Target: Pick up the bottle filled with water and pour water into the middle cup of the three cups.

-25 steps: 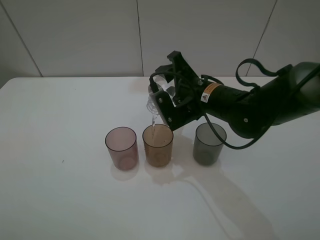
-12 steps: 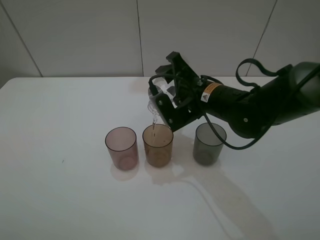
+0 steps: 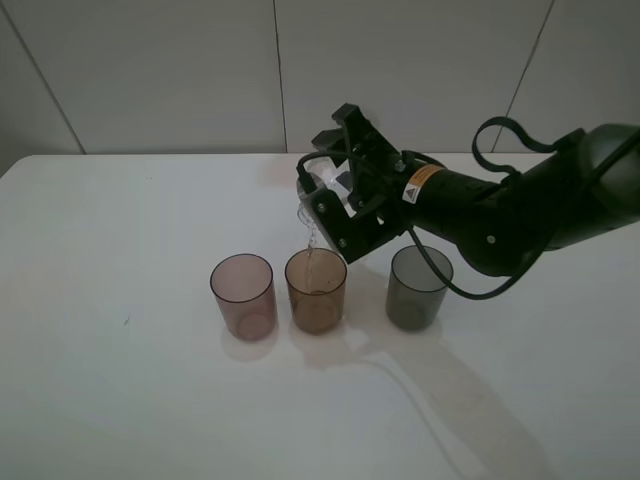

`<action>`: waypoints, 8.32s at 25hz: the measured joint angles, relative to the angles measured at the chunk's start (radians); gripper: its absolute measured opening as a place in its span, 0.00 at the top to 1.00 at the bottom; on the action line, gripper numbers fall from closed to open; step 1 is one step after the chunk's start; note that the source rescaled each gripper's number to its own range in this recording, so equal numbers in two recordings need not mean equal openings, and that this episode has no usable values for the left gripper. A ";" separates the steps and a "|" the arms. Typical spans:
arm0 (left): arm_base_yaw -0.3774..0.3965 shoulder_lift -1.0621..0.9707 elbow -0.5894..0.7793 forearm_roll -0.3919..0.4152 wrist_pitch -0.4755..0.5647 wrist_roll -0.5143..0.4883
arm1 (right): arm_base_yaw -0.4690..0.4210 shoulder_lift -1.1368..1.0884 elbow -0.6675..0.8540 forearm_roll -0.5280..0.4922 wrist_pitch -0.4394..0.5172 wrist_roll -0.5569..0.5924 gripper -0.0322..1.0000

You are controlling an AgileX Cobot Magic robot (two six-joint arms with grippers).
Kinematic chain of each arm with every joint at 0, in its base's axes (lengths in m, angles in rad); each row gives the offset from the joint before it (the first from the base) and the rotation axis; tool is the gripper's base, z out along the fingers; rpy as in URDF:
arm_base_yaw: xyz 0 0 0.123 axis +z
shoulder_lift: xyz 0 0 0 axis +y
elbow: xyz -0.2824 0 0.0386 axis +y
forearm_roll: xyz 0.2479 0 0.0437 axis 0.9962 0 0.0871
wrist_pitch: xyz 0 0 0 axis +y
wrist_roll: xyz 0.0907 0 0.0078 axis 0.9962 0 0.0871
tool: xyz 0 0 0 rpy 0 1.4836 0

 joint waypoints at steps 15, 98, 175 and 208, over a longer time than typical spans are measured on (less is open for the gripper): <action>0.000 0.000 0.000 0.000 0.000 0.000 | 0.000 0.000 0.000 0.001 0.006 -0.032 0.97; 0.000 0.000 0.000 0.000 0.000 0.000 | -0.108 -0.150 -0.110 -0.167 0.365 1.008 0.97; 0.000 0.000 0.000 0.000 0.000 0.000 | -0.331 -0.177 -0.139 -0.238 0.441 2.031 0.00; 0.000 0.000 0.000 0.000 0.000 0.000 | -0.544 -1.363 -0.138 -0.143 1.794 2.110 0.00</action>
